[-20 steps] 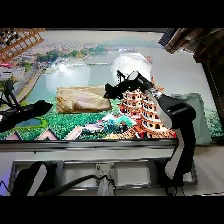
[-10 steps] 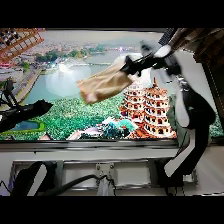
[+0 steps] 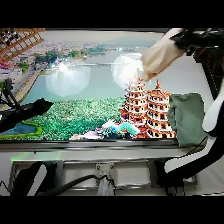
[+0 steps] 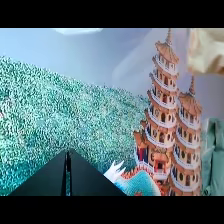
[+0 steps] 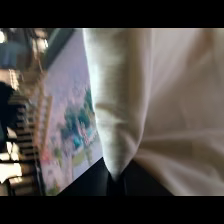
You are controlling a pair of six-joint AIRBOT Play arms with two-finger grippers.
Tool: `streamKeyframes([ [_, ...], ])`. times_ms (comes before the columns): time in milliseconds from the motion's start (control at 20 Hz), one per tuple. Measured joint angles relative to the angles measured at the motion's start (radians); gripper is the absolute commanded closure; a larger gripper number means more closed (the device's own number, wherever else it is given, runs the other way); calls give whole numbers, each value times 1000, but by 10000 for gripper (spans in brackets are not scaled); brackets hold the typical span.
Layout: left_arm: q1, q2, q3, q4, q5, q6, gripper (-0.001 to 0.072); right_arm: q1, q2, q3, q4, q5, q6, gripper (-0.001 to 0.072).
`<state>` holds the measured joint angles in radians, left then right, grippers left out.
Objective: Fold the clothes and pants, and hang the long-sleeved shirts on hangers.
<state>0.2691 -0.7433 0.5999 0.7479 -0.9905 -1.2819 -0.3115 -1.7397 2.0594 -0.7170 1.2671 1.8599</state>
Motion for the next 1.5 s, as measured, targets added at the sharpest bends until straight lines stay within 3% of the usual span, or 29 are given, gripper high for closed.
streamKeyframes([
  [200,0,0,0,0,0,0,689,-55,55,-19,-55,-70,116,685],
  [450,0,0,0,-1,0,0,689,-55,116,-50,-282,-137,335,685],
  [900,0,0,0,-1,6,6,689,-45,193,-133,-654,-93,597,687],
  [1500,0,0,0,-1,7,14,689,-86,620,-763,-990,-23,856,685],
])
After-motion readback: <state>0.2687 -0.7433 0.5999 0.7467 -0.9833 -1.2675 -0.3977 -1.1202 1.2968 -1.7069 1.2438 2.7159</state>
